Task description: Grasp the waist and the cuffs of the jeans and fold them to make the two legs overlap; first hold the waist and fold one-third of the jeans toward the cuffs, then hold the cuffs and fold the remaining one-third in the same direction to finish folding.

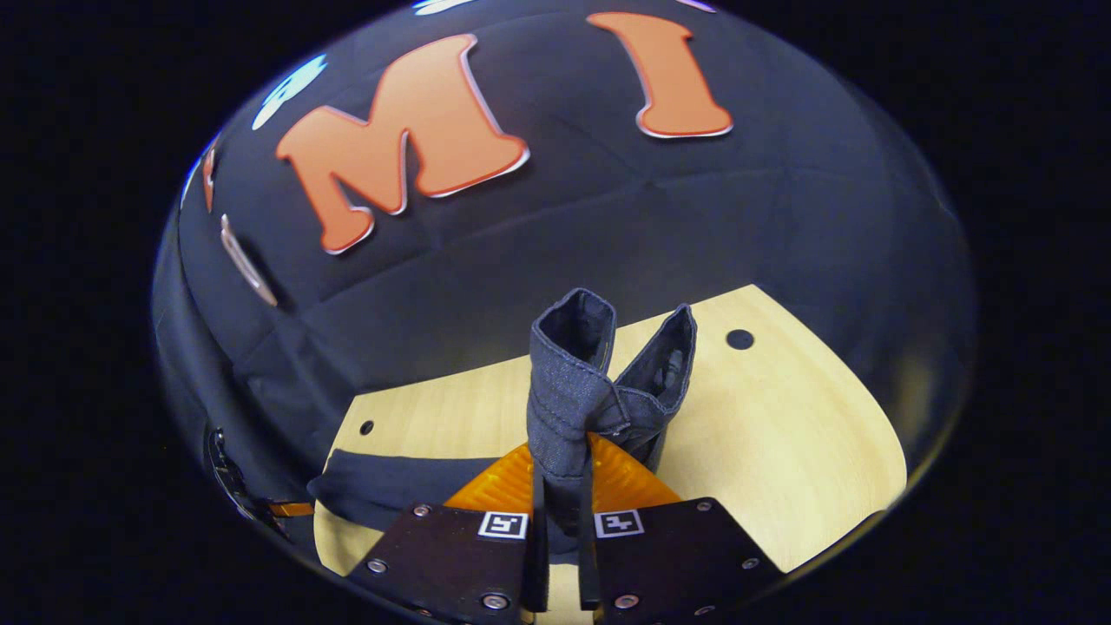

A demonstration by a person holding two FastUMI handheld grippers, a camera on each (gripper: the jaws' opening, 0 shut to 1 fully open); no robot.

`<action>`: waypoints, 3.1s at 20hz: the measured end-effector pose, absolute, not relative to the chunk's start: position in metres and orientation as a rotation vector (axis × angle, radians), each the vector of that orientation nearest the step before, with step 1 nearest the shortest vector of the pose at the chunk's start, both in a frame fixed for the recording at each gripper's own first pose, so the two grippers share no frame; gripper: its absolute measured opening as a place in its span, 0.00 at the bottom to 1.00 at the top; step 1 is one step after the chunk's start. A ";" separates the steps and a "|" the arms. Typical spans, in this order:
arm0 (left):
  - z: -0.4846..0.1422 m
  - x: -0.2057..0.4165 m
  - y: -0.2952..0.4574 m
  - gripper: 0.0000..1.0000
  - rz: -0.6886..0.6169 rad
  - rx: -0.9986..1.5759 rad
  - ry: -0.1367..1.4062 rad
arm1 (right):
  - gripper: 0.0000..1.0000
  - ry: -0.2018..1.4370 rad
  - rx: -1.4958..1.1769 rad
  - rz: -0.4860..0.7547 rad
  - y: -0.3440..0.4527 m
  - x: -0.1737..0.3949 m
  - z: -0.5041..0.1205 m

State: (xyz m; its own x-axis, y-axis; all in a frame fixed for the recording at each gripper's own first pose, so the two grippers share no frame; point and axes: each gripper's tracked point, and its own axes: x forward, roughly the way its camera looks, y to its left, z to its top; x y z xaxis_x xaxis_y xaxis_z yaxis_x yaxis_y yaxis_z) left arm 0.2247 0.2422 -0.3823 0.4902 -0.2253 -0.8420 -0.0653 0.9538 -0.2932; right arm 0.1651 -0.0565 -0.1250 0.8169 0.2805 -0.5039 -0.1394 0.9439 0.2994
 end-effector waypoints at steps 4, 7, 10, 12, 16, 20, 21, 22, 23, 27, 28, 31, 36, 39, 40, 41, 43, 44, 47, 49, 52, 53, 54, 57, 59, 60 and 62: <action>-0.381 0.227 0.244 0.99 -0.089 -0.312 1.037 | 0.14 0.590 0.184 0.310 -0.017 0.159 -0.120; -0.380 0.228 0.243 0.99 -0.075 -0.321 1.034 | 0.14 0.632 0.160 0.366 0.030 0.154 -0.136; -0.380 0.229 0.242 0.99 -0.068 -0.347 1.032 | 0.14 0.694 0.109 0.389 0.070 0.147 -0.168; -0.381 0.228 0.242 0.99 -0.066 -0.371 1.041 | 0.25 0.769 0.117 0.421 0.093 0.139 -0.190; -0.383 0.224 0.236 0.98 -0.066 -0.454 1.066 | 0.57 0.845 0.161 0.482 0.130 0.113 -0.206; -0.383 0.223 0.231 0.99 -0.082 -0.578 1.091 | 0.84 0.835 0.167 0.496 0.136 0.104 -0.202; -0.384 0.220 0.228 0.99 -0.082 -0.614 1.100 | 0.87 0.816 0.171 0.488 0.130 0.106 -0.196; -0.383 0.220 0.227 0.99 -0.081 -0.655 1.106 | 0.91 0.801 0.173 0.471 0.124 0.108 -0.191; -0.386 0.221 0.224 0.98 -0.079 -0.705 1.112 | 0.93 0.784 0.177 0.457 0.116 0.109 -0.184; -0.383 0.224 0.227 0.99 -0.038 -0.923 1.091 | 0.97 0.720 0.195 0.381 0.081 0.116 -0.162; -0.381 0.228 0.229 0.98 -0.025 -0.987 1.066 | 0.98 0.709 0.199 0.365 0.073 0.116 -0.158; -0.388 0.243 0.239 0.98 0.019 -1.060 1.021 | 0.97 0.690 0.229 0.317 0.050 0.115 -0.150; -0.395 0.279 0.242 0.96 0.045 -1.114 0.959 | 0.97 0.669 0.251 0.274 0.026 0.110 -0.143; -0.399 0.299 0.237 0.95 0.073 -1.122 0.908 | 0.97 0.666 0.250 0.266 0.020 0.109 -0.140; -0.404 0.305 0.235 0.92 0.104 -1.127 0.892 | 0.97 0.666 0.249 0.259 0.018 0.108 -0.140; -0.407 0.309 0.234 0.81 0.126 -1.126 0.878 | 0.97 0.667 0.248 0.256 0.017 0.108 -0.140; -0.406 0.319 0.231 0.69 0.178 -1.176 0.848 | 0.97 0.678 0.243 0.240 0.013 0.109 -0.142; -0.410 0.322 0.234 0.69 0.214 -1.160 0.838 | 0.97 0.688 0.245 0.236 0.008 0.108 -0.145; -0.415 0.328 0.224 0.28 0.221 -1.043 0.869 | 0.97 0.705 0.249 0.225 -0.006 0.101 -0.154; -0.419 0.331 0.226 0.18 0.236 -0.952 0.861 | 0.97 0.723 0.247 0.218 -0.011 0.100 -0.160; -0.420 0.329 0.223 0.05 0.222 -0.923 0.842 | 0.97 0.730 0.260 0.217 -0.015 0.101 -0.164; -0.415 0.332 0.226 0.01 0.208 -0.928 0.816 | 0.97 0.731 0.258 0.220 -0.016 0.101 -0.165; -0.403 0.333 0.225 0.01 0.189 -0.934 0.796 | 0.97 0.730 0.253 0.214 -0.019 0.103 -0.166; -0.355 0.334 0.220 0.01 0.111 -0.871 0.698 | 0.97 0.732 0.276 0.225 -0.020 0.105 -0.167; -0.314 0.328 0.216 0.01 0.062 -0.864 0.633 | 0.97 0.721 0.290 0.238 -0.019 0.108 -0.164; -0.300 0.329 0.209 0.01 0.039 -0.851 0.611 | 0.97 0.713 0.293 0.241 -0.019 0.110 -0.162; -0.277 0.328 0.191 0.01 -0.001 -0.804 0.578 | 0.97 0.707 0.295 0.248 -0.020 0.111 -0.161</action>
